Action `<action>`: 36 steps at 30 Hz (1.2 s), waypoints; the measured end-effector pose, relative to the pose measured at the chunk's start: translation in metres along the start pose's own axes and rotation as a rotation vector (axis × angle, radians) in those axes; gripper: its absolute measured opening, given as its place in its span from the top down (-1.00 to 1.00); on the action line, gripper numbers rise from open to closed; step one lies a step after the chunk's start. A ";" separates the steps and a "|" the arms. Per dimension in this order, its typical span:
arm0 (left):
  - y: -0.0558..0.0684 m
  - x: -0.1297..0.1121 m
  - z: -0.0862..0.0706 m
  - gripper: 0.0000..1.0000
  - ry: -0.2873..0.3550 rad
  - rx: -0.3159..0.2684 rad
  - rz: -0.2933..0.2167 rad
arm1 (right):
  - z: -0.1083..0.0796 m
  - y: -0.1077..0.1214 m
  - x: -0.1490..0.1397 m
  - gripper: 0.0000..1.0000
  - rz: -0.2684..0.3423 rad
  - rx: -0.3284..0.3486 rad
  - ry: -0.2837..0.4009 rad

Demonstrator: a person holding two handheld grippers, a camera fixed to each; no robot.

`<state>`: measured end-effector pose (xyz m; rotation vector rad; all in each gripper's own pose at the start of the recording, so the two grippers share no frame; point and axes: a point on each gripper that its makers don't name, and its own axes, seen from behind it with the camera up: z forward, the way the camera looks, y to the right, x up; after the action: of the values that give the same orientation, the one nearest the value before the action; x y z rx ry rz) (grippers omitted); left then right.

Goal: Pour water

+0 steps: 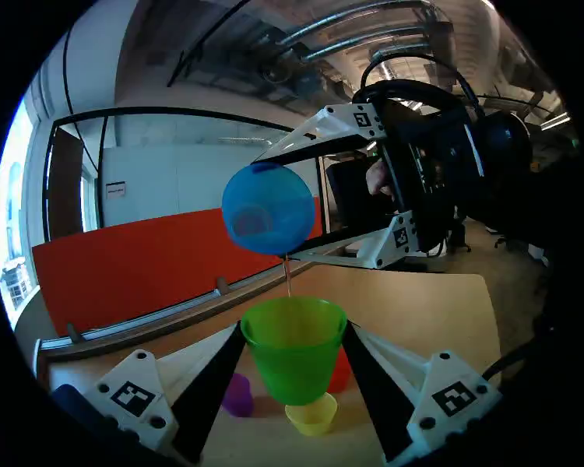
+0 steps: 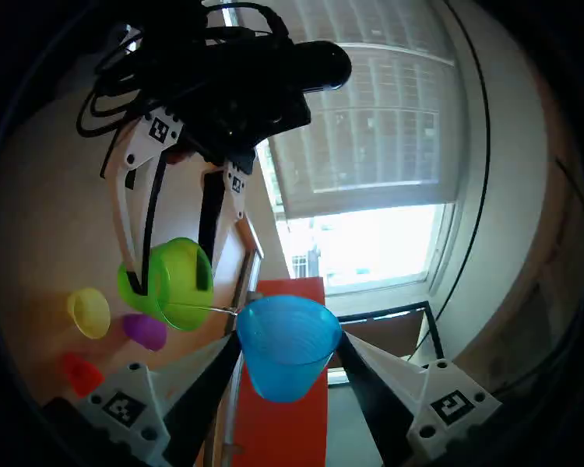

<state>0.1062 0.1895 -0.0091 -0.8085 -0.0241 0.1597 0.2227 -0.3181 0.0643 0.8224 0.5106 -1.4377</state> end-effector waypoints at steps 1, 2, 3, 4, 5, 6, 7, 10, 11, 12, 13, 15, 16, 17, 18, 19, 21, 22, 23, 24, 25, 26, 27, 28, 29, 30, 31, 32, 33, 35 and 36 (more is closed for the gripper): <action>0.000 0.000 0.000 -0.76 0.000 0.000 0.000 | 0.000 0.000 0.000 -0.83 -0.001 0.000 0.000; 0.000 0.000 0.000 -0.75 -0.001 0.001 0.000 | 0.000 0.000 0.000 -0.83 -0.001 -0.001 0.000; -0.001 0.000 0.000 -0.75 -0.001 0.002 0.000 | 0.000 0.000 0.000 -0.83 -0.003 -0.001 0.000; -0.001 0.000 -0.001 -0.75 0.000 0.002 0.000 | 0.000 0.001 0.000 -0.83 -0.005 -0.002 -0.001; -0.001 0.000 -0.001 -0.75 0.000 0.003 -0.001 | 0.000 0.001 0.000 -0.83 -0.007 -0.002 -0.001; -0.001 0.000 -0.001 -0.75 0.000 0.003 -0.001 | 0.000 0.001 0.000 -0.83 -0.009 -0.003 -0.001; -0.001 0.000 -0.001 -0.75 0.000 0.003 -0.001 | 0.000 0.001 0.000 -0.83 -0.009 -0.004 -0.001; 0.000 0.000 -0.001 -0.75 0.001 0.002 -0.001 | 0.000 0.001 0.000 -0.83 -0.010 -0.005 -0.002; 0.000 0.000 -0.001 -0.75 0.001 0.001 -0.001 | 0.000 0.001 0.000 -0.83 -0.010 -0.006 -0.002; 0.001 0.000 -0.001 -0.75 0.000 0.001 -0.001 | 0.000 0.001 0.000 -0.83 -0.010 -0.007 -0.003; 0.001 0.000 -0.001 -0.75 0.000 0.000 0.000 | 0.000 0.001 0.000 -0.83 -0.011 -0.008 -0.003; 0.001 -0.001 -0.001 -0.75 0.000 0.000 0.001 | 0.000 0.002 0.000 -0.83 -0.013 -0.010 -0.004; 0.001 -0.001 0.000 -0.75 0.000 -0.001 0.001 | 0.000 0.002 0.000 -0.83 -0.014 -0.011 -0.005; 0.001 -0.001 0.000 -0.75 0.000 -0.001 0.002 | 0.000 0.002 0.000 -0.83 -0.015 -0.011 -0.005; 0.001 -0.001 0.000 -0.75 0.000 -0.001 0.002 | 0.000 0.002 -0.001 -0.83 -0.017 -0.012 -0.006; 0.001 -0.001 0.000 -0.75 0.000 -0.001 0.001 | 0.000 0.002 -0.001 -0.83 -0.019 -0.013 -0.007; 0.001 -0.001 0.000 -0.75 0.000 -0.001 0.001 | 0.000 0.002 -0.001 -0.83 -0.022 -0.013 -0.008; 0.001 -0.001 0.000 -0.75 0.000 0.000 0.001 | 0.000 0.002 -0.002 -0.83 -0.023 -0.013 -0.008; 0.001 -0.001 0.000 -0.75 0.000 0.000 0.000 | 0.000 0.002 -0.002 -0.83 -0.024 -0.013 -0.008; 0.001 -0.001 0.000 -0.75 0.000 0.000 0.001 | 0.000 0.002 -0.002 -0.83 -0.025 -0.014 -0.008; 0.001 -0.001 0.000 -0.75 0.000 0.000 0.001 | 0.000 0.003 -0.002 -0.83 -0.025 -0.015 -0.008; 0.001 -0.001 0.000 -0.75 0.001 0.000 0.001 | 0.000 0.003 -0.002 -0.83 -0.026 -0.016 -0.008; 0.001 -0.001 0.000 -0.76 0.001 0.000 0.002 | 0.000 0.003 -0.002 -0.83 -0.027 -0.017 -0.008; 0.001 -0.001 0.000 -0.76 0.001 -0.001 0.001 | 0.000 0.004 -0.002 -0.83 -0.029 -0.017 -0.008; 0.001 -0.001 0.000 -0.75 0.001 -0.001 0.001 | 0.000 0.004 -0.002 -0.83 -0.030 -0.018 -0.008; 0.001 -0.001 0.000 -0.75 0.001 -0.001 0.001 | 0.000 0.004 -0.002 -0.83 -0.032 -0.018 -0.007; 0.001 0.000 0.000 -0.75 0.001 -0.001 0.002 | 0.001 0.004 -0.001 -0.83 -0.033 -0.018 -0.007; 0.001 0.000 0.000 -0.75 0.002 -0.001 0.002 | 0.001 0.003 -0.001 -0.83 -0.034 -0.017 -0.007; 0.001 0.000 0.000 -0.76 0.002 -0.001 0.002 | 0.001 0.003 -0.001 -0.83 -0.036 -0.018 -0.006; 0.001 0.000 0.000 -0.75 0.003 0.000 0.002 | 0.001 0.004 0.000 -0.83 -0.040 -0.020 -0.006; 0.001 0.000 0.000 -0.75 0.003 0.000 0.003 | 0.001 0.004 0.000 -0.83 -0.042 -0.021 -0.006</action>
<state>0.1060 0.1905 -0.0100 -0.8087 -0.0200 0.1609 0.2267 -0.3190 0.0658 0.7948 0.5401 -1.4707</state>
